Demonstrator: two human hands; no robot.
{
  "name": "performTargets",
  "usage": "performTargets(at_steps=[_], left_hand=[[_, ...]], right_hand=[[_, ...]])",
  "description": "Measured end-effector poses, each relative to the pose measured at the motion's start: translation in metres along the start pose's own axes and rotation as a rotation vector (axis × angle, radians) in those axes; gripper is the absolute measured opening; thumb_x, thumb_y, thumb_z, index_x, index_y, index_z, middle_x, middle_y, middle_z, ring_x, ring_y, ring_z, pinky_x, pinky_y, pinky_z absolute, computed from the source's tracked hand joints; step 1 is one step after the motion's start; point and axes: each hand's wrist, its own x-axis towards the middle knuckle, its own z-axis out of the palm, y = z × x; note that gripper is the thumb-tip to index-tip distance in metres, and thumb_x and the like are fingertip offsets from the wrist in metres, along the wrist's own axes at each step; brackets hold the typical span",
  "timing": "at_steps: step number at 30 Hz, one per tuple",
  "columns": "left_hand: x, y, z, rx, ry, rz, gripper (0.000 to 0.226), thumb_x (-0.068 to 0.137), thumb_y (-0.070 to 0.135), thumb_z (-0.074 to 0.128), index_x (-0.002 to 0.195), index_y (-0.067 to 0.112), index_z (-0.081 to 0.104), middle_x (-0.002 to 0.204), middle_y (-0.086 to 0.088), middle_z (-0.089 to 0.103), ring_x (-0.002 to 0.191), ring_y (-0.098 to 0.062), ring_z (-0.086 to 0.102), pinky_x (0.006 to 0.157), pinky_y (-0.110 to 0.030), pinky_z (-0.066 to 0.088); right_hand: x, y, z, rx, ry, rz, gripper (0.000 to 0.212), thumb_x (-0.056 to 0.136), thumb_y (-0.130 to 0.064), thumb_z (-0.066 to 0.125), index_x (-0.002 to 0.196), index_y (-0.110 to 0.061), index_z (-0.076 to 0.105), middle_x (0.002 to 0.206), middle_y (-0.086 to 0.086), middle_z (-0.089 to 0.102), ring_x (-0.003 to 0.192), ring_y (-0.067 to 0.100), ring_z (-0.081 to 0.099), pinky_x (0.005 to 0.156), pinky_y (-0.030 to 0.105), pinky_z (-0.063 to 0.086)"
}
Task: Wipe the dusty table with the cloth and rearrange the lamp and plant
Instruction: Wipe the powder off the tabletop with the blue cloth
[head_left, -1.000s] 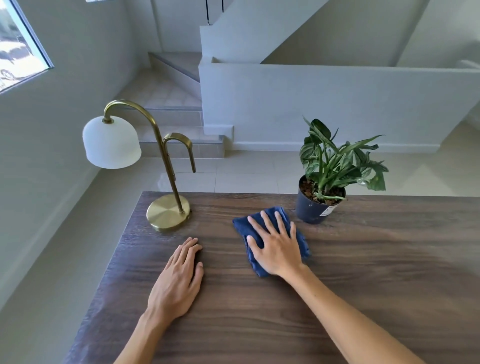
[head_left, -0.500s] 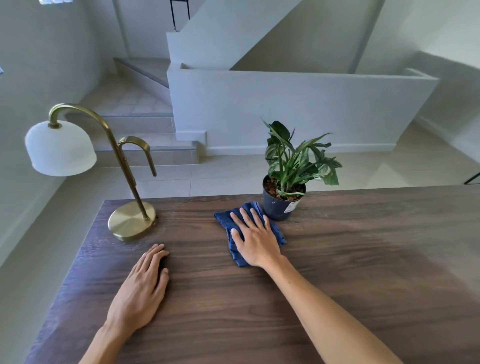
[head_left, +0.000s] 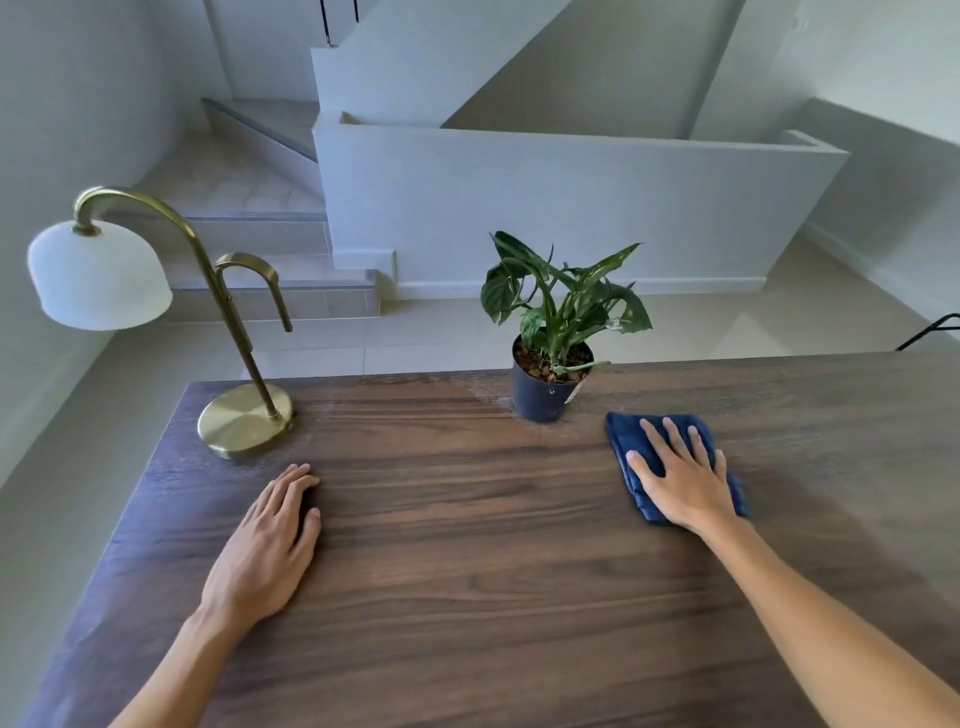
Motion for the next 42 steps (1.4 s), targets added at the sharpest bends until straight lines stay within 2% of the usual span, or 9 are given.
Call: performTargets(at_steps=[5, 10, 16, 20, 25, 28, 36, 39, 42], left_hand=[[0.0, -0.002, 0.001, 0.013, -0.014, -0.018, 0.058, 0.096, 0.05, 0.023, 0.138, 0.015, 0.044, 0.153, -0.002, 0.038, 0.147, -0.013, 0.026, 0.122, -0.034, 0.021], [-0.001, -0.003, 0.003, 0.026, -0.142, -0.01, 0.058, 0.102, 0.045, 0.028, 0.148, 0.009, 0.035, 0.162, -0.006, 0.023, 0.151, -0.01, 0.007, 0.122, -0.028, 0.0], [-0.009, 0.02, -0.002, -0.213, -0.12, -0.181, 0.042, 0.105, 0.032, 0.036, 0.141, 0.013, 0.046, 0.157, -0.008, 0.035, 0.15, -0.017, 0.019, 0.122, -0.034, 0.012], [-0.025, 0.028, -0.004, -0.143, -0.141, -0.102, 0.045, 0.102, 0.037, 0.037, 0.138, 0.014, 0.052, 0.155, -0.006, 0.037, 0.148, -0.018, 0.023, 0.122, -0.034, 0.016], [-0.061, 0.035, -0.01, -0.134, -0.173, -0.059, 0.048, 0.099, 0.043, 0.036, 0.137, 0.018, 0.052, 0.158, -0.001, 0.034, 0.15, -0.015, 0.02, 0.121, -0.032, 0.016], [-0.083, 0.035, -0.011, -0.107, -0.192, -0.008, 0.045, 0.101, 0.039, 0.038, 0.139, 0.017, 0.05, 0.159, -0.002, 0.032, 0.151, -0.013, 0.017, 0.12, -0.028, 0.011], [-0.087, 0.049, -0.012, -0.288, -0.19, -0.139, 0.035, 0.106, 0.022, 0.036, 0.129, 0.009, 0.059, 0.151, -0.013, 0.043, 0.148, -0.021, 0.025, 0.112, -0.017, 0.011], [-0.094, 0.045, -0.015, -0.288, -0.186, -0.143, 0.036, 0.106, 0.028, 0.037, 0.13, 0.014, 0.059, 0.155, -0.01, 0.038, 0.15, -0.019, 0.021, 0.113, -0.02, 0.011], [-0.106, 0.044, -0.01, -0.205, -0.143, -0.083, 0.041, 0.103, 0.034, 0.036, 0.134, 0.017, 0.056, 0.157, -0.009, 0.036, 0.15, -0.02, 0.02, 0.119, -0.029, 0.012]], right_hand=[[-0.007, -0.037, 0.011, 0.037, 0.042, 0.097, 0.065, 0.098, -0.065, 0.013, 0.158, -0.043, 0.002, 0.169, -0.004, -0.004, 0.154, 0.028, -0.012, 0.12, 0.06, -0.007], [-0.07, -0.137, 0.038, 0.105, 0.067, 0.039, 0.066, 0.099, -0.061, 0.014, 0.159, -0.037, 0.005, 0.169, 0.001, -0.002, 0.154, 0.032, -0.011, 0.119, 0.063, -0.009], [-0.2, -0.262, 0.075, 0.113, 0.001, -0.631, 0.062, 0.098, -0.059, 0.028, 0.156, -0.037, 0.027, 0.167, 0.002, 0.015, 0.155, 0.03, 0.001, 0.119, 0.063, -0.001], [-0.201, -0.165, 0.063, 0.07, 0.002, -0.899, 0.058, 0.098, -0.064, 0.035, 0.153, -0.051, 0.023, 0.167, -0.013, 0.011, 0.155, 0.014, -0.004, 0.122, 0.047, -0.01], [-0.145, -0.006, 0.023, 0.013, -0.006, -0.158, 0.068, 0.088, -0.081, 0.009, 0.151, -0.057, 0.003, 0.163, -0.019, -0.011, 0.155, 0.019, -0.009, 0.122, 0.055, -0.003], [-0.153, -0.028, 0.032, 0.089, 0.005, 0.128, 0.066, 0.095, -0.071, 0.015, 0.156, -0.048, 0.005, 0.168, -0.006, -0.007, 0.153, 0.028, -0.015, 0.119, 0.062, -0.009], [-0.331, -0.225, 0.097, 0.125, 0.061, -0.647, 0.055, 0.095, -0.056, 0.04, 0.149, -0.045, 0.037, 0.165, 0.0, 0.023, 0.154, 0.031, 0.008, 0.117, 0.067, 0.001], [-0.35, -0.169, 0.091, 0.102, 0.033, -0.901, 0.053, 0.098, -0.055, 0.045, 0.149, -0.049, 0.034, 0.167, -0.009, 0.015, 0.155, 0.019, 0.001, 0.121, 0.054, -0.007], [-0.327, -0.058, 0.071, 0.036, 0.008, -0.79, 0.055, 0.098, -0.064, 0.036, 0.15, -0.057, 0.021, 0.166, -0.019, 0.003, 0.154, 0.009, -0.008, 0.122, 0.049, -0.008]])
